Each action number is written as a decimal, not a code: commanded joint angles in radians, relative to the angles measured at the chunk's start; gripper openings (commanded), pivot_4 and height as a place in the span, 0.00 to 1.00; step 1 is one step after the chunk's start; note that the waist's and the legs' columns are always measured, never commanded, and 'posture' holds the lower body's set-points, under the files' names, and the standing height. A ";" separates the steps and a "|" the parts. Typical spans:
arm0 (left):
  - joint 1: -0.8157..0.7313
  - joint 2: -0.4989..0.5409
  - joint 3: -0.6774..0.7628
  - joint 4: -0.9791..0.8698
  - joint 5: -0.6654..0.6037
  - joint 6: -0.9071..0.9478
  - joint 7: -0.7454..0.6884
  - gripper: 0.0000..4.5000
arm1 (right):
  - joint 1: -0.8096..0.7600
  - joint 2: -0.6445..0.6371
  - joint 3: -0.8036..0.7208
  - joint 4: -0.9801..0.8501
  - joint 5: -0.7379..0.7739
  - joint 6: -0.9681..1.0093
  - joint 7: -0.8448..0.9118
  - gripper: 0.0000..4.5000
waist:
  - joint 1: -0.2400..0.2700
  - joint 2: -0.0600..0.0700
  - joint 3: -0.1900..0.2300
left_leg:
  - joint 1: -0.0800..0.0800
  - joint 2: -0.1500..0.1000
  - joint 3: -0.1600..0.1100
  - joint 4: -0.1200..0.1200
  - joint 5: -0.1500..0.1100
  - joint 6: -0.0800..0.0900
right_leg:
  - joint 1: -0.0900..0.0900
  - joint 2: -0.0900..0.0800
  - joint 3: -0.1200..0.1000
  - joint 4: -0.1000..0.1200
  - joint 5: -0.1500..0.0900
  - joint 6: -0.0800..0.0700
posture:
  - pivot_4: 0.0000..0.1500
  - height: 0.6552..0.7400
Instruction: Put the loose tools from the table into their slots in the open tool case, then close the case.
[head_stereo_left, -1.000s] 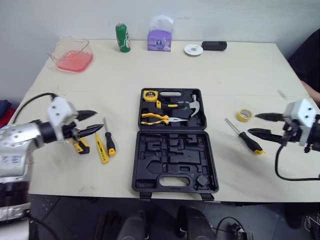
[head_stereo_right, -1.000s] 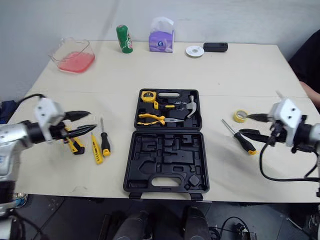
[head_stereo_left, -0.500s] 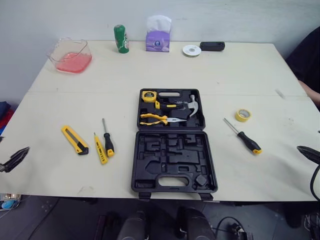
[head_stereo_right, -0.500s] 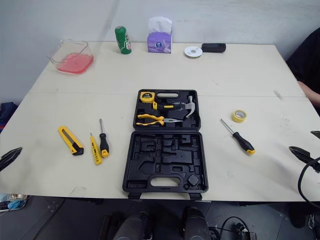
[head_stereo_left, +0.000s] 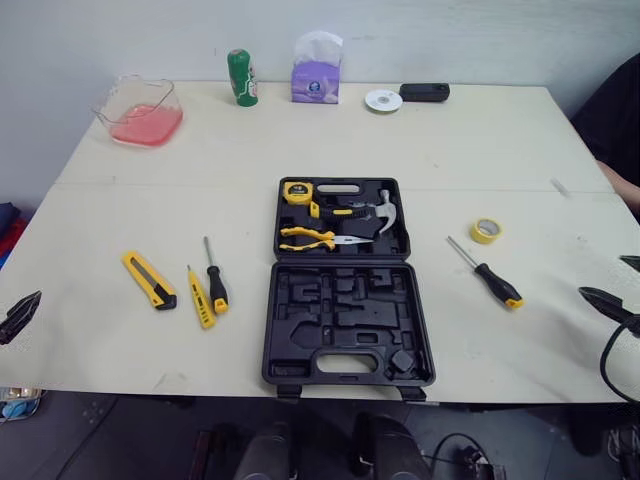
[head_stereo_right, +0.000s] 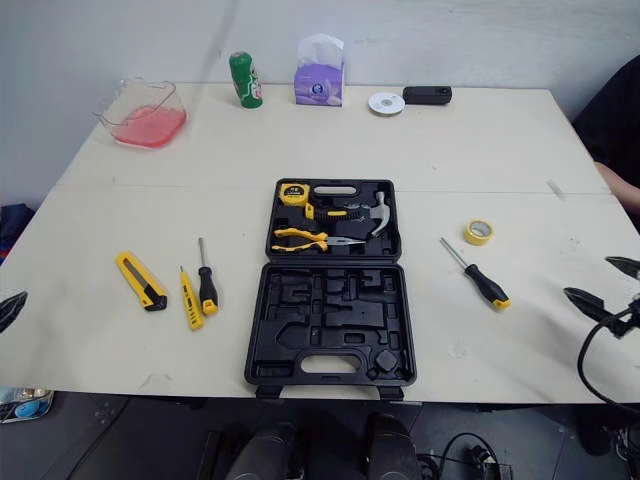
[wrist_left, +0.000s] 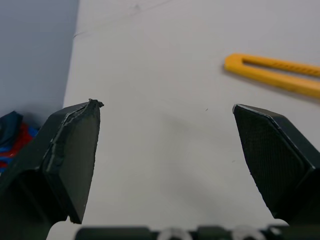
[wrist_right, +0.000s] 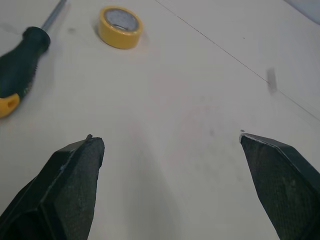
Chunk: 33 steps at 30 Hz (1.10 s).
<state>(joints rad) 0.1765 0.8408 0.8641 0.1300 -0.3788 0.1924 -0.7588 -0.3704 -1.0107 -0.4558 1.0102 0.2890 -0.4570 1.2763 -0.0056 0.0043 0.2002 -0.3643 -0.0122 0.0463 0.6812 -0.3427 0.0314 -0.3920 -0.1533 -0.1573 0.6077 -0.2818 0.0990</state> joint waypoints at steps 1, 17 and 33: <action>0.022 -0.004 0.013 -0.146 -0.071 0.129 0.030 0.99 | -0.018 0.019 -0.003 -0.084 0.067 0.011 0.074 1.00 | 0.001 0.000 0.000 | 0.000 0.000 0.000 0.000 0.000 0.000 | 0.000 0.000 0.000 0.000 0.000 0.000 | 1.00 1.00; -0.180 -0.001 -0.140 -0.842 -0.474 1.011 0.505 0.99 | -0.078 0.198 0.176 -0.626 0.257 0.316 0.241 1.00 | 0.012 0.000 0.000 | -0.001 0.003 0.000 0.003 0.000 -0.001 | 0.000 0.005 0.001 0.000 0.001 -0.002 | 1.00 1.00; -0.531 -0.489 -0.446 -0.947 -0.365 1.422 1.065 0.99 | -0.125 0.245 0.263 -0.801 0.272 0.437 0.210 1.00 | 0.031 -0.002 -0.001 | -0.003 0.002 0.000 0.005 0.000 -0.002 | 0.000 0.012 0.001 0.000 0.001 -0.002 | 1.00 1.00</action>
<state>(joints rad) -0.3432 0.3570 0.4261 -0.7843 -0.7729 1.6227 0.2725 -0.4856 -0.7640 -0.1806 0.2508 0.5397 -0.0317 1.4884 0.0258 0.0024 0.1992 -0.3669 -0.0097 0.0461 0.6858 -0.3426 0.0298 -0.3922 -0.1417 -0.1558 0.6080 -0.2806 0.0969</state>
